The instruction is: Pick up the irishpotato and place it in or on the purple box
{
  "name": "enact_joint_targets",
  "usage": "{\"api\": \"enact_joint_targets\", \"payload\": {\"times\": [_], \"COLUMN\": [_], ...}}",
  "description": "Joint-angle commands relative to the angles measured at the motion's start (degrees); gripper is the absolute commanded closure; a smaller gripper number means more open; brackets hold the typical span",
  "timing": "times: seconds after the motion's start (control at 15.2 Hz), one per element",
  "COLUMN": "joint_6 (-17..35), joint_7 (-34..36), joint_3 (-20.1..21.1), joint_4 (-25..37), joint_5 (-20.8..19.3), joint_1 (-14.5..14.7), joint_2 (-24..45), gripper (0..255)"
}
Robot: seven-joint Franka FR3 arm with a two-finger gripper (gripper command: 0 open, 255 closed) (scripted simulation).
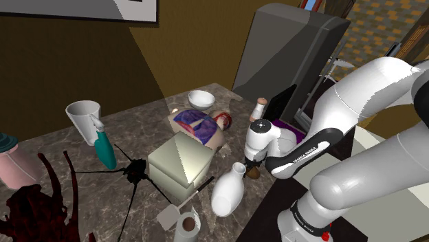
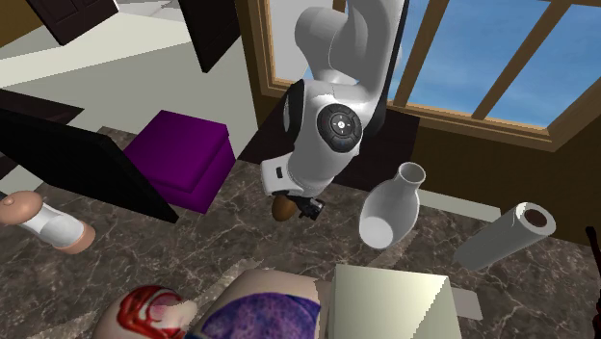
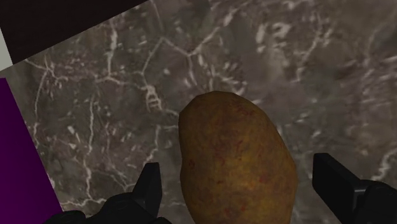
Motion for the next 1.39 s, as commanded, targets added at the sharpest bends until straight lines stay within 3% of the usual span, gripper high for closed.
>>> {"api": "enact_joint_targets", "payload": {"times": [0.0,0.26,0.33,0.92,1.19,1.32], "joint_6": [0.2,0.2,0.2,0.2,-4.3,-4.0], "joint_7": [0.2,0.2,0.2,0.2,-5.8,-5.6], "joint_3": [0.1,0.1,0.1,0.1,-2.9,-2.9], "joint_4": [0.0,0.0,0.0,0.0,-0.6,-0.6], "joint_5": [-0.3,-0.3,-0.3,-0.3,7.0,6.4], "joint_1": [-0.2,-0.2,-0.2,-0.2,4.9,4.5], "joint_2": [0.2,0.2,0.2,0.2,-5.6,-5.3], "gripper": [0,0,255,255,255,255]}}
